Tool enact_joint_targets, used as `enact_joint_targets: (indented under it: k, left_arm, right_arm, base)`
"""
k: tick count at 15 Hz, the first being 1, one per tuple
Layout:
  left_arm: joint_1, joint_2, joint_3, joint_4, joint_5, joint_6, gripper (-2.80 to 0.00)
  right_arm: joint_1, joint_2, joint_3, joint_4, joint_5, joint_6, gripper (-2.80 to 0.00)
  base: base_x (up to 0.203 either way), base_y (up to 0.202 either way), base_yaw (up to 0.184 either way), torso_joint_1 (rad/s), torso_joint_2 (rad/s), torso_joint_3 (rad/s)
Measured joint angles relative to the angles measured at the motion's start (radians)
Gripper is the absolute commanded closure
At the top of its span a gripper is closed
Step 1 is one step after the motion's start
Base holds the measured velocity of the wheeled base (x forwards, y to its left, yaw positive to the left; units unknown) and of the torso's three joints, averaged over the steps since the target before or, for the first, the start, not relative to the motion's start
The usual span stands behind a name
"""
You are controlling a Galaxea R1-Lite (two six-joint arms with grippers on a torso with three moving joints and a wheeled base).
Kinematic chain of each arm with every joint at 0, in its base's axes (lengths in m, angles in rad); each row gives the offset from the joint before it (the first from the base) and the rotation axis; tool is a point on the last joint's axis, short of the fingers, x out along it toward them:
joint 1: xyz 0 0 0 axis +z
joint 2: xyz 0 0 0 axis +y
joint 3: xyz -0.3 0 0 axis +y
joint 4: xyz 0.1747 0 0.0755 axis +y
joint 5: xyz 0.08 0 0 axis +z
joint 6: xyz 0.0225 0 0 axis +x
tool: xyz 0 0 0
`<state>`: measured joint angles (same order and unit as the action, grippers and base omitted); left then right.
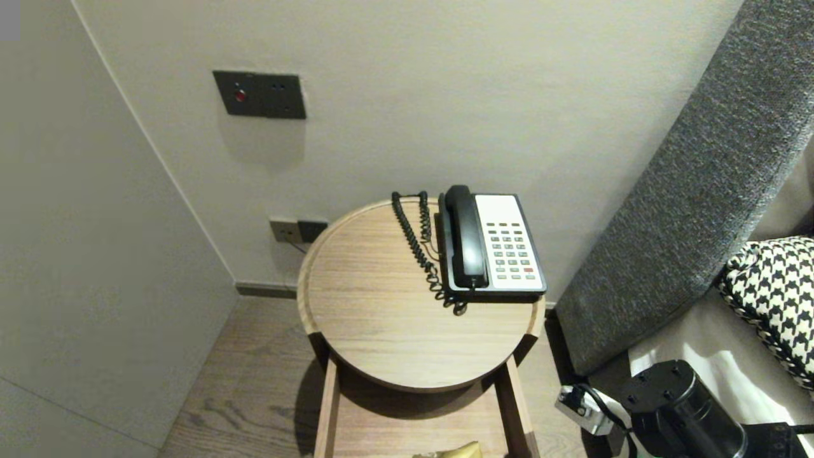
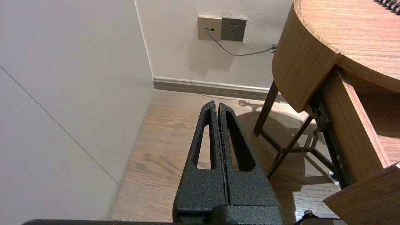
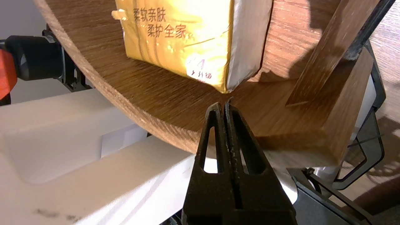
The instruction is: Open the nightstand drawer
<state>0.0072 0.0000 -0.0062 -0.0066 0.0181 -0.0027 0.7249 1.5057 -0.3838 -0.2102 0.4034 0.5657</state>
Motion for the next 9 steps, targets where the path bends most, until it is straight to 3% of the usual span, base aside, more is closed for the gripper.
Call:
enact_joint_targets:
  k: [9]
  left_arm:
    - [0.000,0.000,0.000,0.000,0.000,0.000,0.00]
  right_arm:
    - [-0.046,-0.086,-0.010,0.006,-0.024,0.004,0.00]
  base:
    - [0.000,0.000,0.000,0.000,0.00,0.000]
